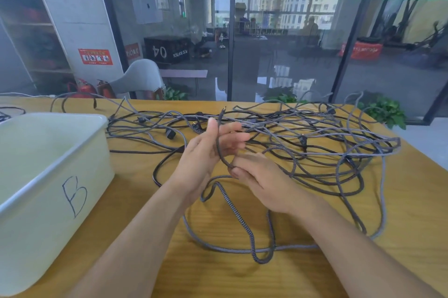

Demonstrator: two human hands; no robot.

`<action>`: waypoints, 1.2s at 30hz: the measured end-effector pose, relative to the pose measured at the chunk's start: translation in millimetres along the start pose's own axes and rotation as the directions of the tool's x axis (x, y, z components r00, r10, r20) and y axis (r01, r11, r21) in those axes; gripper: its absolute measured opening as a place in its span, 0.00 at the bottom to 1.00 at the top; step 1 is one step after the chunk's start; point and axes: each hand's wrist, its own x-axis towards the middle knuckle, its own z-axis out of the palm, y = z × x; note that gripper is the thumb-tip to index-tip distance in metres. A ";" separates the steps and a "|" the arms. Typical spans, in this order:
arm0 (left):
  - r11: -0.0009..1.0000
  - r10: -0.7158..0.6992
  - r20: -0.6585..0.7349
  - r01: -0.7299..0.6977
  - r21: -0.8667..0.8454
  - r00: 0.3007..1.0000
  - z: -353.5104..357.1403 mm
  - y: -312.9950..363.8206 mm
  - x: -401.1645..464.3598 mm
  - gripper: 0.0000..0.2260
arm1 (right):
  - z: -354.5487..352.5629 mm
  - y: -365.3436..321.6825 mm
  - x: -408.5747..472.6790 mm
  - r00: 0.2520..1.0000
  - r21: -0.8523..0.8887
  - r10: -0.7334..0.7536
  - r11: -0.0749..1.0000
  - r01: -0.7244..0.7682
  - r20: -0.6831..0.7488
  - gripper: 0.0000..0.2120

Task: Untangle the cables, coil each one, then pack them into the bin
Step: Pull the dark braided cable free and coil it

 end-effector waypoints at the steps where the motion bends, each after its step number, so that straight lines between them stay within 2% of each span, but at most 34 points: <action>1: 0.998 -0.032 0.005 0.033 -0.044 0.999 0.0 0.1 0.2 0.30 | 0.8 1.1 -0.8 1.000 -0.025 -0.004 1.000 0.004 0.020 0.12; 4: 0.990 -0.082 0.020 0.084 -0.116 0.996 1.8 0.9 -0.9 0.32 | 1.0 1.7 -1.5 0.999 -0.059 -0.016 0.998 0.018 0.032 0.13; 8: 0.973 -0.113 0.022 0.115 -0.198 0.993 6.4 7.2 -2.0 0.29 | -3.1 1.5 1.5 0.997 -0.134 -0.073 0.988 0.076 0.024 0.12; 11: 0.973 -0.138 0.010 0.138 -0.185 0.990 10.2 12.8 -4.8 0.24 | -2.7 6.5 4.0 0.992 -0.173 -0.098 0.979 0.110 0.079 0.06; 15: 0.985 -0.142 -0.025 0.139 -0.104 0.990 8.7 18.8 -8.0 0.24 | -18.5 20.1 2.3 0.999 -0.267 0.013 0.964 -0.003 0.036 0.26; 19: 0.992 -0.109 -0.018 0.107 -0.066 0.994 3.7 21.0 -7.3 0.25 | -48.3 40.4 -10.7 0.975 -0.402 0.207 0.889 -0.220 -0.075 0.23; 21: 0.993 -0.111 -0.012 0.110 -0.047 0.994 2.6 21.6 -7.9 0.25 | -61.3 44.7 -17.4 0.927 -0.299 0.363 0.878 -0.374 -0.094 0.21; 23: 0.994 -0.105 0.001 0.105 -0.023 0.994 2.3 20.7 -8.1 0.25 | -67.7 39.8 -20.5 0.867 -0.047 0.490 0.868 -0.495 -0.089 0.21; 25: 0.995 -0.095 0.027 0.094 0.030 0.995 3.4 17.0 -7.8 0.25 | -64.6 29.6 -17.5 0.805 0.231 0.586 0.799 -0.555 -0.090 0.21; 28: 0.983 -0.106 0.081 0.092 0.160 0.991 6.9 7.4 -8.0 0.25 | -50.3 11.8 -6.4 0.734 0.664 0.679 0.555 -0.501 -0.015 0.19; 30: 0.967 -0.125 0.114 0.095 0.236 0.986 10.0 0.9 -8.1 0.25 | -45.3 -1.0 -0.9 0.728 0.824 0.685 0.405 -0.397 0.014 0.18; 31: 0.961 -0.134 0.123 0.099 0.257 0.983 11.7 -1.7 -8.0 0.25 | -44.4 -6.0 0.9 0.737 0.861 0.676 0.368 -0.351 0.012 0.18; 33: 0.958 -0.134 0.111 0.100 0.270 0.985 15.4 -6.2 -7.8 0.26 | -43.7 -13.3 2.2 0.757 0.867 0.652 0.397 -0.300 -0.037 0.18; 36: 0.955 -0.111 0.029 0.099 0.280 0.993 16.9 -10.7 -5.8 0.25 | -44.5 -18.3 0.1 0.793 0.770 0.581 0.586 -0.252 -0.184 0.17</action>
